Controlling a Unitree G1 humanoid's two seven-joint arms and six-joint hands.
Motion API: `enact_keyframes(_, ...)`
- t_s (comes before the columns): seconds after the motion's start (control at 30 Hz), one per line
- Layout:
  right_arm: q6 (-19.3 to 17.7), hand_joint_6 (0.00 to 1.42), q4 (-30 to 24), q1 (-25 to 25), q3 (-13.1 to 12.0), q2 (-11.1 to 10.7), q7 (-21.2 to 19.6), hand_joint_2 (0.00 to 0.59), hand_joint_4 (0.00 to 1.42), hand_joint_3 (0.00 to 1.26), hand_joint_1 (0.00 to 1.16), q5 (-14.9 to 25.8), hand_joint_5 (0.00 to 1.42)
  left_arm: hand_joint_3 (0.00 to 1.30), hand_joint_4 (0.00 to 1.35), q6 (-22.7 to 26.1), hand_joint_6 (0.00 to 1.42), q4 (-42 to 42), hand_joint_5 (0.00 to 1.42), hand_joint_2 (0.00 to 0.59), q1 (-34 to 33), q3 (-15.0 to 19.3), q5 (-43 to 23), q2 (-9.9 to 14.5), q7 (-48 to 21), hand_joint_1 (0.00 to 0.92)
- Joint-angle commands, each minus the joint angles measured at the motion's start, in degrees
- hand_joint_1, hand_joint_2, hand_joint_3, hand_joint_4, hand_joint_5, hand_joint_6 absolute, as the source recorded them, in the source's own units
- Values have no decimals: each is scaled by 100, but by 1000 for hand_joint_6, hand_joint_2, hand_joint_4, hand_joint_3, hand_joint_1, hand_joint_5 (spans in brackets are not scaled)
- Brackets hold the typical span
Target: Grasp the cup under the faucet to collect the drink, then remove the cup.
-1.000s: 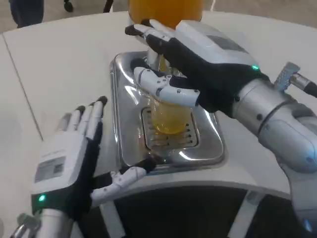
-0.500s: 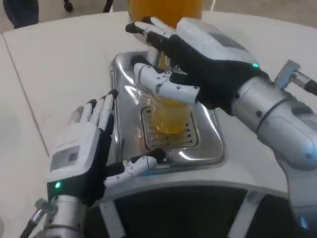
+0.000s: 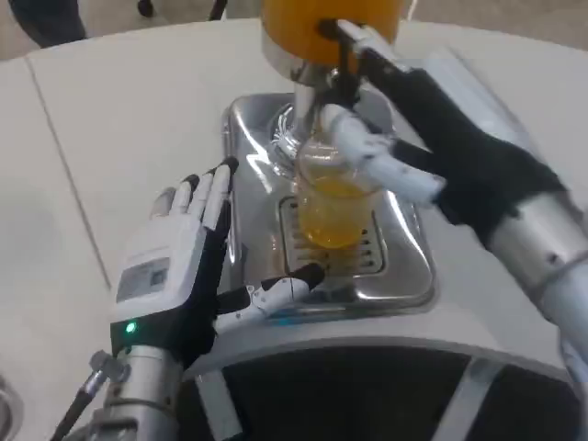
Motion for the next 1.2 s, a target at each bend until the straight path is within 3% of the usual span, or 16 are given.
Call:
enact_keyframes(0.03, -238, 18, -654, 413, -538, -438, 99, 583, 0, 45, 337, 84, 0, 0, 0, -64, 0, 83, 0, 58, 57, -105, -29, -62, 235, 146)
enact_keyframes(0.1, -356, 33, -872, 607, -689, -657, 149, 565, 0, 46, 396, 58, 0, 0, 0, -82, 0, 98, 0, 58, 47, -132, -55, -64, 250, 148)
enact_keyframes(0.2, -1151, 53, -1178, 1282, -858, -933, -306, 498, 0, 46, 618, -359, 3, 0, 0, -138, 0, 119, 0, 58, 16, -157, -158, -61, 291, 150)
enact_keyframes(0.33, -1817, 62, -1303, 2013, -937, -1450, -84, 415, 0, 19, 669, -774, 3, 0, 0, -317, 0, 184, 0, 56, -23, -179, -327, -106, 446, 157)
enact_keyframes(0.4, -1982, 62, -1410, 2391, -929, -1539, 47, 388, 0, 15, 676, -977, 3, 0, 0, -381, 0, 227, 0, 53, -47, -204, -400, -107, 476, 170)
enact_keyframes(0.6, -2424, 62, -1707, 3204, -888, -1392, 60, 358, 0, 1, 698, -1508, 0, 0, 0, -460, 0, 317, 0, 52, -138, -293, -451, -165, 475, 178)
enact_keyframes(0.77, -2616, 62, -1907, 3672, -1013, -1281, 264, 351, 0, 0, 701, -1477, 0, 0, 0, -560, 0, 492, 0, 51, -259, -328, -557, -233, 505, 186)
enact_keyframes(0.9, -2818, 62, -2025, 4007, -1273, -1276, 419, 349, 0, 0, 702, -1382, 0, 0, 0, -674, 0, 784, 0, 50, -450, -290, -789, -340, 560, 189)
enact_keyframes(1.0, -3020, 63, -2028, 4094, -1418, -1300, 553, 332, 0, 0, 725, -1372, 0, 0, 0, -784, 0, 1144, 0, 51, -700, -273, -976, -477, 692, 193)
enact_keyframes(1.2, -2863, 71, -1984, 3863, -1572, -1300, 944, 314, 0, 0, 744, -1071, 0, 0, 0, -912, 0, 1756, 0, 50, -1169, -354, -1072, -701, 989, 250)
